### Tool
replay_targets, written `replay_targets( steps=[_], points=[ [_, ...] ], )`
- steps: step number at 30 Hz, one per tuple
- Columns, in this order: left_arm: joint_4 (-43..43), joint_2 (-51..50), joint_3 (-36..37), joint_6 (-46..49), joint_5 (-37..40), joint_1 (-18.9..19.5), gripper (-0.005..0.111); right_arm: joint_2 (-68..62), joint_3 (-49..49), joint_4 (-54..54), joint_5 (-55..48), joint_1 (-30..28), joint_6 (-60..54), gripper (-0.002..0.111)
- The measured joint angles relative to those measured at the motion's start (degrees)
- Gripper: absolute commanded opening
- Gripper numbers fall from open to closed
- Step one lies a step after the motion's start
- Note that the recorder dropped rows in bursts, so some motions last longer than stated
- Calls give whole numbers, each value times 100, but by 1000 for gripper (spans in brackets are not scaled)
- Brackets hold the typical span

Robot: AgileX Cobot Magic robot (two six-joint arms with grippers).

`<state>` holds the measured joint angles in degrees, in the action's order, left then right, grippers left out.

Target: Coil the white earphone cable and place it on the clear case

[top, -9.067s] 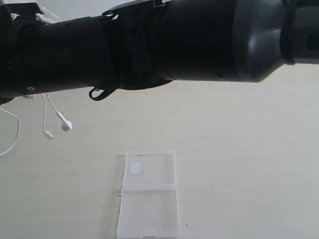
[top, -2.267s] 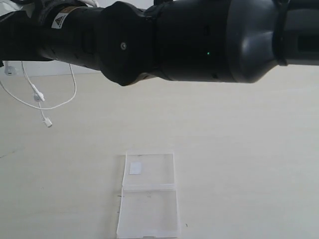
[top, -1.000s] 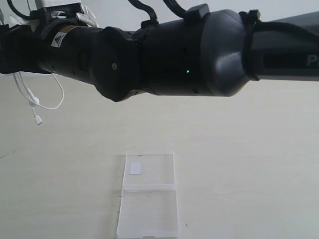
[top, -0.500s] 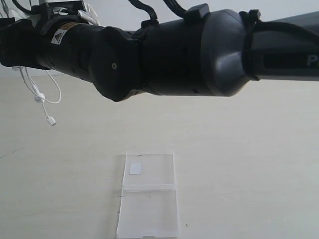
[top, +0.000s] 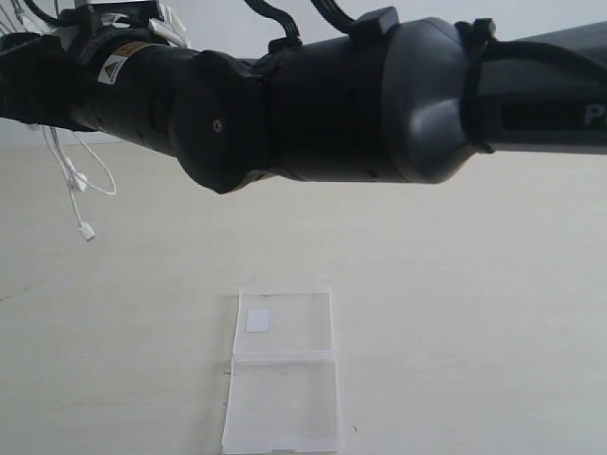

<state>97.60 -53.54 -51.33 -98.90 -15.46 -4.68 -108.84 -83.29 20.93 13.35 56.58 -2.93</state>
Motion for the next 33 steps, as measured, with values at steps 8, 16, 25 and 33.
replay_targets(
  steps=[8, 16, 25, 33],
  points=[
    [-15, 0, 0, 0, -30, 0, 0, 0, 0, 0, 0, 0, 37, 0],
    [-15, 0, 13, 0, -30, 0, 0, 11, 0, 0, -420, 0, -143, 0],
    [119, 105, 25, 0, -19, 0, 0, 382, 0, -12, -1250, -218, -284, 0],
    [129, 140, 143, 0, 240, 0, 0, 807, 0, -730, -2328, -300, -307, 0]
  ],
)
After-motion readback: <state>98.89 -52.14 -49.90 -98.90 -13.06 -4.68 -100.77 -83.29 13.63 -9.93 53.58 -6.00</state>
